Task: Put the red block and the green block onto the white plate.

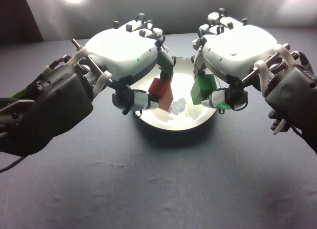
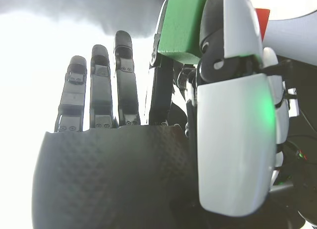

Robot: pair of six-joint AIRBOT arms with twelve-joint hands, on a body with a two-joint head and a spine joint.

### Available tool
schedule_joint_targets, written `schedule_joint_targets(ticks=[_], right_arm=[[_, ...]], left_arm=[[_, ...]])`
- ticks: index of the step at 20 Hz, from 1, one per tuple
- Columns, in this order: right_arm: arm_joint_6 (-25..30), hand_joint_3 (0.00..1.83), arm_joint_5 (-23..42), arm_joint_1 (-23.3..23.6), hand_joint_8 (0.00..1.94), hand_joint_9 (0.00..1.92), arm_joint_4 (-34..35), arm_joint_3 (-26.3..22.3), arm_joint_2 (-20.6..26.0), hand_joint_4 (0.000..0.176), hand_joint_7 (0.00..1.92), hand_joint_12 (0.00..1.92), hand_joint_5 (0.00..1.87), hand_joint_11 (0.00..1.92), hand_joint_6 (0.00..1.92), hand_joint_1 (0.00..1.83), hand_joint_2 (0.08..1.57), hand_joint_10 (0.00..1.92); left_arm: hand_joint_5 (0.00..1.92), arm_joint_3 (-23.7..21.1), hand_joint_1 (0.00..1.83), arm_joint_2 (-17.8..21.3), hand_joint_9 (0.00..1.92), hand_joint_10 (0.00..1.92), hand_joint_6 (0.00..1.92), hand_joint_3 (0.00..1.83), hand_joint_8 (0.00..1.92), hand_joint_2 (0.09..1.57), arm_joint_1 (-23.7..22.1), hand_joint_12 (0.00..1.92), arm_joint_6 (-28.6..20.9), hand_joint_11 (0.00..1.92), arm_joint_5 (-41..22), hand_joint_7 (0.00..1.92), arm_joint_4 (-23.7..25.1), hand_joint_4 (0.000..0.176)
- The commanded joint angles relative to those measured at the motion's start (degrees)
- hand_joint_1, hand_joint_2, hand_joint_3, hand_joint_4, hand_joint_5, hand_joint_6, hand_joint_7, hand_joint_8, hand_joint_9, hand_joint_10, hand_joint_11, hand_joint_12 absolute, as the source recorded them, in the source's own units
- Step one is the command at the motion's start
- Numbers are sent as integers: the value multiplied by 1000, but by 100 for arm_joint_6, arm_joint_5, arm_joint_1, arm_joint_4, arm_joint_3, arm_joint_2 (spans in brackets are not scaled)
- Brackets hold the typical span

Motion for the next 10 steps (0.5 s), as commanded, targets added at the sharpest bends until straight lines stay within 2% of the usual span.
schedule_joint_targets(ticks=[1, 2, 4, 5, 6, 8, 10], right_arm=[[34, 0, 504, 1, 0, 150, -336, 8, 61, 40, 365, 1, 850, 2, 321, 961, 985, 1], [34, 0, 503, -5, 0, 103, -336, 8, 61, 73, 329, 0, 726, 0, 51, 798, 968, 0], [32, 7, 503, -32, 0, 37, -344, 8, 61, 83, 227, 0, 466, 0, 0, 629, 989, 0], [32, 3, 503, -46, 0, 37, -356, 8, 61, 89, 218, 0, 395, 0, 0, 568, 981, 1], [32, 1, 503, -55, 0, 47, -365, 8, 61, 83, 214, 0, 344, 0, 0, 566, 977, 5], [32, 0, 504, -53, 0, 60, -369, 9, 62, 42, 187, 0, 190, 0, 0, 567, 965, 8], [35, 0, 505, -37, 0, 60, -369, 8, 62, 24, 149, 0, 104, 0, 0, 529, 965, 6]], left_arm=[[731, -4, 804, 50, 182, 10, 412, 0, 0, 1072, -70, 309, -11, 0, -612, 379, 160, 147], [554, -6, 580, 49, 141, 0, 52, 6, 0, 1094, -68, 176, -11, 0, -612, 274, 160, 144], [337, -7, 384, 49, 77, 0, 0, 2, 0, 1102, -67, 287, -11, 0, -612, 188, 160, 49], [299, -7, 329, 50, 82, 3, 0, 5, 0, 1112, -67, 297, -11, 0, -612, 180, 160, 24], [205, -7, 226, 50, 60, 0, 0, 9, 0, 1133, -67, 230, -10, 0, -612, 123, 162, 0], [144, -18, 196, 51, 57, 0, 0, 11, 0, 1158, -67, 193, -10, 0, -612, 113, 172, 0], [152, -34, 200, 55, 67, 4, 4, 3, 3, 1160, -67, 200, -10, 0, -611, 122, 172, 0]])
